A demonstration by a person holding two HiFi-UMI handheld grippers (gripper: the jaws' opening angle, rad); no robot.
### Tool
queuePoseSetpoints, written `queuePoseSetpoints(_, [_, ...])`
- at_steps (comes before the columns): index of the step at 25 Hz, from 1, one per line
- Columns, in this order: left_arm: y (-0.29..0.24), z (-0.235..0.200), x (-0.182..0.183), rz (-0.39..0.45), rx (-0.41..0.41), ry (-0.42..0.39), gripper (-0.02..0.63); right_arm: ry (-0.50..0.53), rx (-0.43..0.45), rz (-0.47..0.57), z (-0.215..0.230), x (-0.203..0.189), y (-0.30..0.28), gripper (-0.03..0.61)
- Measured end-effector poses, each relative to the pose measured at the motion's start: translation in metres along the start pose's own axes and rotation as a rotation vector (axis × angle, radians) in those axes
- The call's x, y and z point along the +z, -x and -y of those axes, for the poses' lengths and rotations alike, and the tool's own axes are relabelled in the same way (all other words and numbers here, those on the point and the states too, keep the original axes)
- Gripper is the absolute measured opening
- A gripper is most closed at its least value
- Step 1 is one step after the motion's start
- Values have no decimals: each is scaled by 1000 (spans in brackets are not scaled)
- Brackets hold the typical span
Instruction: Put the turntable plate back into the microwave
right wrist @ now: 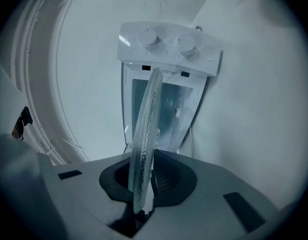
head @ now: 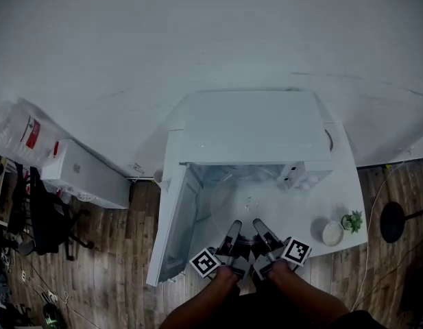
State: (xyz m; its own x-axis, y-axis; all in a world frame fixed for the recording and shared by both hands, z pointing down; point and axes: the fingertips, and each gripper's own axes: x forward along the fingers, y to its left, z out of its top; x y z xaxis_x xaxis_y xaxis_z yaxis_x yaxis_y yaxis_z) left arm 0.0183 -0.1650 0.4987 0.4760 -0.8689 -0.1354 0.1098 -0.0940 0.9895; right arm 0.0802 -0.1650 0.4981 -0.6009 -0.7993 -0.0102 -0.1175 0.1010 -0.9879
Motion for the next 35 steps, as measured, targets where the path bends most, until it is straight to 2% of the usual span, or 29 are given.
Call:
queuePoseSetpoints(8, [-32,-23,32,37,-13,-4,48,9,6,-39,17,21,-44,52])
queuePoseSetpoints(17, [-73,-39,63,51,-46,-75,48,39,11,-54,41,47,-88,54])
queuePoseSetpoints(27, [-111,-58,82,100,-50,-68,48,50,11,-78,65,72,-120,61])
queuePoseSetpoints(31, [-123,-62,86,107,-46,-42,48,61,8,-63,67,80,-126,58])
queuePoseSetpoints(35, [-134,-67,94,135,-53,-16,48,96,42,-86,65,80,-124,60])
